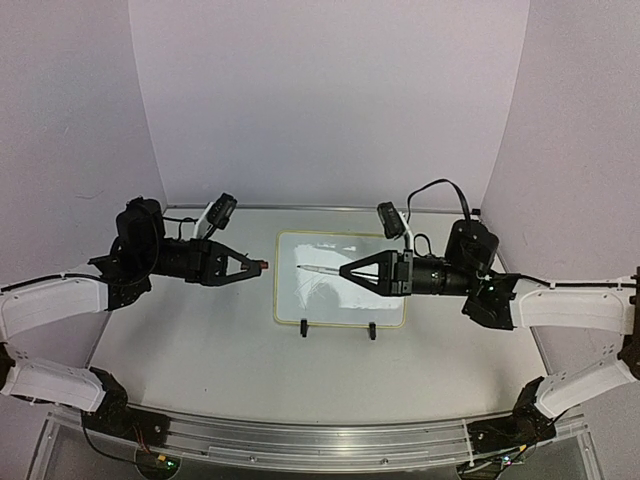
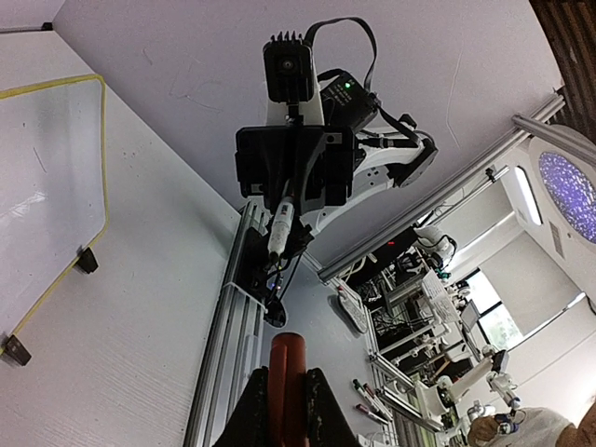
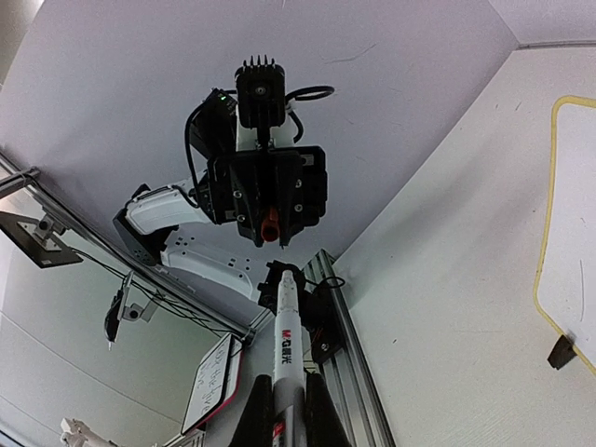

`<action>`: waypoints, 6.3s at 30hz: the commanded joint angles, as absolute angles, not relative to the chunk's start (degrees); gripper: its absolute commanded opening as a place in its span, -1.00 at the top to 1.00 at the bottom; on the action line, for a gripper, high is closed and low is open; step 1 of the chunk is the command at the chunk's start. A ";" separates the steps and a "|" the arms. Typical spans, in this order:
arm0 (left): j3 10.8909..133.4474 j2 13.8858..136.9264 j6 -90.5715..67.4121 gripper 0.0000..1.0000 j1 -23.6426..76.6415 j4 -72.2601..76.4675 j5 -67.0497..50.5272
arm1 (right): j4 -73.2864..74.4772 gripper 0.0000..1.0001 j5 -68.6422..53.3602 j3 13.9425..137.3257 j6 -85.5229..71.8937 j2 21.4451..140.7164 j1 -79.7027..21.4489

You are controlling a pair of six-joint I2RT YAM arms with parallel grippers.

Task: Write a sentence on the whiteboard
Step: Open the pen cap from the whiteboard marker, then place the pen cap at the center of the board, then hold the whiteboard at the center of the board, then write a sentence on the whiteboard.

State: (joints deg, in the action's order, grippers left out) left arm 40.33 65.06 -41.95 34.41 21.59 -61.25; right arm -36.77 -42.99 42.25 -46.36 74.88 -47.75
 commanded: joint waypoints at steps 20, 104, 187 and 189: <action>36.07 77.09 -25.70 1.00 39.81 -9.08 -22.88 | -9.33 1.00 -17.25 39.21 -32.51 55.04 -47.36; 67.74 111.32 -17.54 0.79 21.98 22.80 -67.63 | -11.69 1.00 -14.03 40.39 -31.84 59.91 -51.00; 48.40 102.10 -11.89 1.00 25.54 29.49 -61.54 | -28.45 1.00 -0.95 58.59 -32.90 95.36 -56.94; 48.39 102.11 -11.79 1.00 25.58 29.37 -61.52 | -28.60 1.00 -0.52 58.83 -32.93 95.69 -56.79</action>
